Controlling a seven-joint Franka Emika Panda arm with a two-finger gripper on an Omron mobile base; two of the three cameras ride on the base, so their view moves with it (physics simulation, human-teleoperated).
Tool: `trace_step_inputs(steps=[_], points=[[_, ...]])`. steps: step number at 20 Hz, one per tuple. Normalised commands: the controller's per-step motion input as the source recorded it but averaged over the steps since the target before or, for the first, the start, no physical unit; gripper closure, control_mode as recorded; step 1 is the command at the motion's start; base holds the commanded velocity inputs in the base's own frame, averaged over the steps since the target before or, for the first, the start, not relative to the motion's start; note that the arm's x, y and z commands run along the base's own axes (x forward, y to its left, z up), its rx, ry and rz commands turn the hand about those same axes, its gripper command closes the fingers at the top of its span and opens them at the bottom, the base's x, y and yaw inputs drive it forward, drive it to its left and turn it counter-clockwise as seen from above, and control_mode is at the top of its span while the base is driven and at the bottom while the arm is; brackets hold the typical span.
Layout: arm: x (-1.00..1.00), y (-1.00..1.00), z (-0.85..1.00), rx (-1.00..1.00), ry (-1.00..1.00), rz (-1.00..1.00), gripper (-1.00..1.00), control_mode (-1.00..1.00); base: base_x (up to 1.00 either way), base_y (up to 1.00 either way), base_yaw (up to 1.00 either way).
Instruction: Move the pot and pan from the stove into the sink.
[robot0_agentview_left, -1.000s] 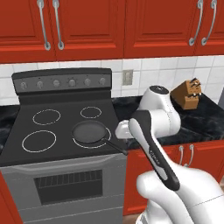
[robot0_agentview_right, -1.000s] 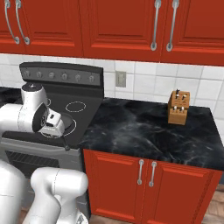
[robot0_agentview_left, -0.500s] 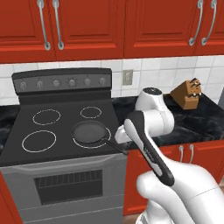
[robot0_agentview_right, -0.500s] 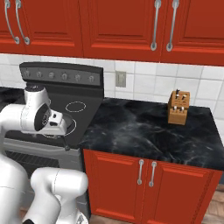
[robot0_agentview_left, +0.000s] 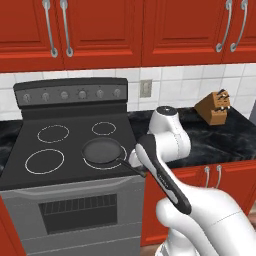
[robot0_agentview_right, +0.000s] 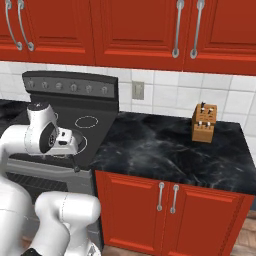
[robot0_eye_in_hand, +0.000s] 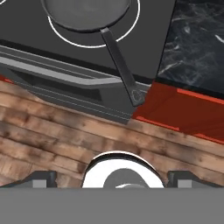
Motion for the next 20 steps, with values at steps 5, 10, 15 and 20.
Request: trace_step_inputs(steps=[5,10,15,20], points=[[0.44,-0.04,-0.24,0.0,-0.1,0.08,-1.0,-1.0,0.0,0.0,0.0],[0.5,-0.05,-0.29,0.03,-0.03,0.12,-1.0,-1.0,0.0,0.0,0.0],[0.25,0.0,-0.21,0.0,0.0,0.1,-1.0,-1.0,0.0,0.0,0.0],[0.06,0.03,-0.06,-0.01,0.0,0.0,-1.0,-1.0,0.0,0.0,0.0]])
